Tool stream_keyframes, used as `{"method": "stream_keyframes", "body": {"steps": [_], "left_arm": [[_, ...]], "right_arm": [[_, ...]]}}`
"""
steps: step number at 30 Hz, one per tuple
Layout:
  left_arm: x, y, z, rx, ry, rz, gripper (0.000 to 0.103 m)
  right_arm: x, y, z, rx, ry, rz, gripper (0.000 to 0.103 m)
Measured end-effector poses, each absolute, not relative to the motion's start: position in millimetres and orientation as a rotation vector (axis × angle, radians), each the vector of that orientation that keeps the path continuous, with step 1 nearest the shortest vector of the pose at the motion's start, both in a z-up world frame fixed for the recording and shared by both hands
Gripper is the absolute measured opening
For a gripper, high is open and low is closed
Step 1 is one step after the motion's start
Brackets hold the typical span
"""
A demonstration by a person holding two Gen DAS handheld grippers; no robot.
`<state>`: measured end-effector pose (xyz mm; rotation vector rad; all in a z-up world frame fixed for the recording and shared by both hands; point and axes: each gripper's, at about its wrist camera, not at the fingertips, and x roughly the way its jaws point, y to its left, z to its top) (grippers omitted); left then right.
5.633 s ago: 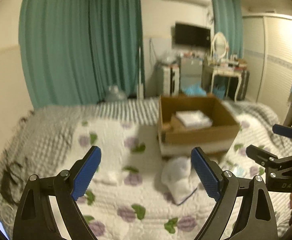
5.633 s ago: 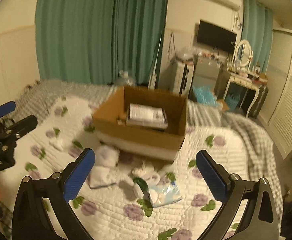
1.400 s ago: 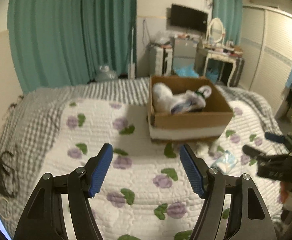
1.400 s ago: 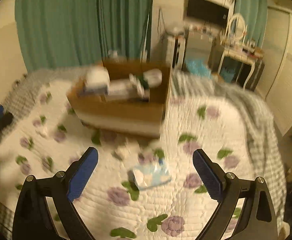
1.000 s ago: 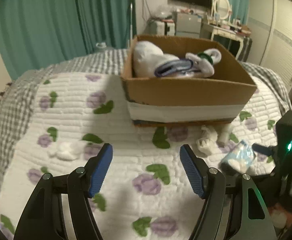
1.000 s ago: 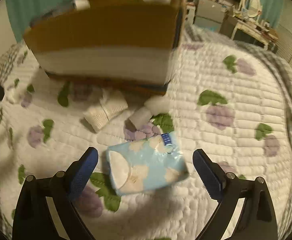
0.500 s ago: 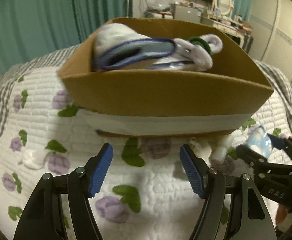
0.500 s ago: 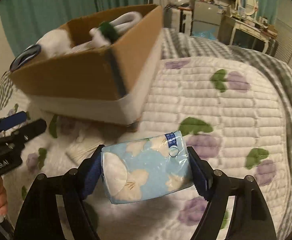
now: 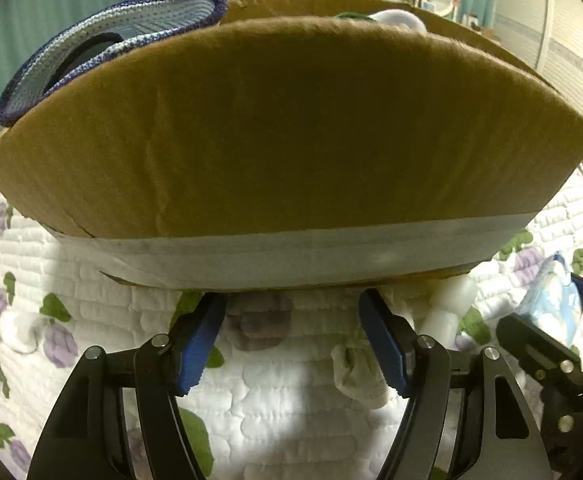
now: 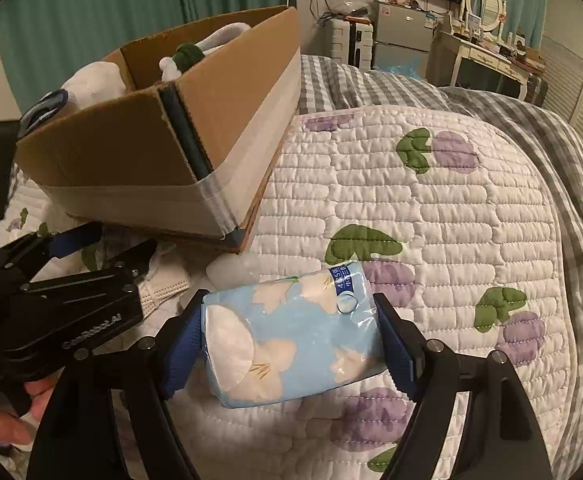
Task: Organize soft objects
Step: 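Grasp the blue tissue pack with the right tool while the left grasps a white cloth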
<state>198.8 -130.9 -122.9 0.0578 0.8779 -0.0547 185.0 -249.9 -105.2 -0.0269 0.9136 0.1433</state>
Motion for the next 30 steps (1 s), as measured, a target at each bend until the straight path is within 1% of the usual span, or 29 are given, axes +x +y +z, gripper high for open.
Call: {"method": "stream_keyframes", "body": {"steps": [4, 6, 7, 12, 17, 23, 26, 27, 28, 29, 30], "left_arm": [[195.0, -124.0, -128.3, 0.034, 0.863, -0.072, 0.070], [193.9, -118.0, -130.4, 0.015, 0.868, -0.083, 0.068], [192.8, -115.5, -130.5, 0.011, 0.872, -0.091, 0.065], [179.1, -102.7, -125.4, -0.025, 0.867, -0.144, 0.065], [166.0, -110.2, -125.7, 0.028, 0.852, -0.191, 0.064], [162.8, -109.2, -137.1, 0.035, 0.903, -0.286, 0.064], [153.6, -120.8, -147.8, 0.104, 0.935, -0.316, 0.063], [151.1, -121.7, -149.2, 0.126, 0.920, -0.312, 0.062], [149.0, -120.8, -150.4, 0.134, 0.912, -0.318, 0.058], [148.9, -117.4, -150.9, 0.121, 0.915, -0.329, 0.055], [149.6, -114.8, -151.0, 0.114, 0.915, -0.333, 0.049]], "right_arm": [[179.7, -252.9, -102.9, -0.004, 0.911, 0.143, 0.078], [177.6, -253.7, -101.6, -0.003, 0.910, 0.139, 0.078], [178.7, -254.4, -101.8, -0.001, 0.910, 0.140, 0.078], [178.8, -255.2, -100.7, -0.007, 0.907, 0.128, 0.078], [177.8, -257.1, -98.8, 0.000, 0.903, 0.124, 0.078], [176.7, -267.8, -94.6, 0.031, 0.901, 0.101, 0.078], [175.2, -273.8, -93.1, 0.027, 0.897, 0.081, 0.078], [175.1, -276.5, -92.6, 0.027, 0.895, 0.071, 0.078], [175.0, -279.9, -91.8, 0.033, 0.893, 0.061, 0.078], [174.7, -282.9, -91.0, 0.042, 0.890, 0.056, 0.078], [174.3, -286.5, -89.9, 0.055, 0.888, 0.052, 0.078]]}}
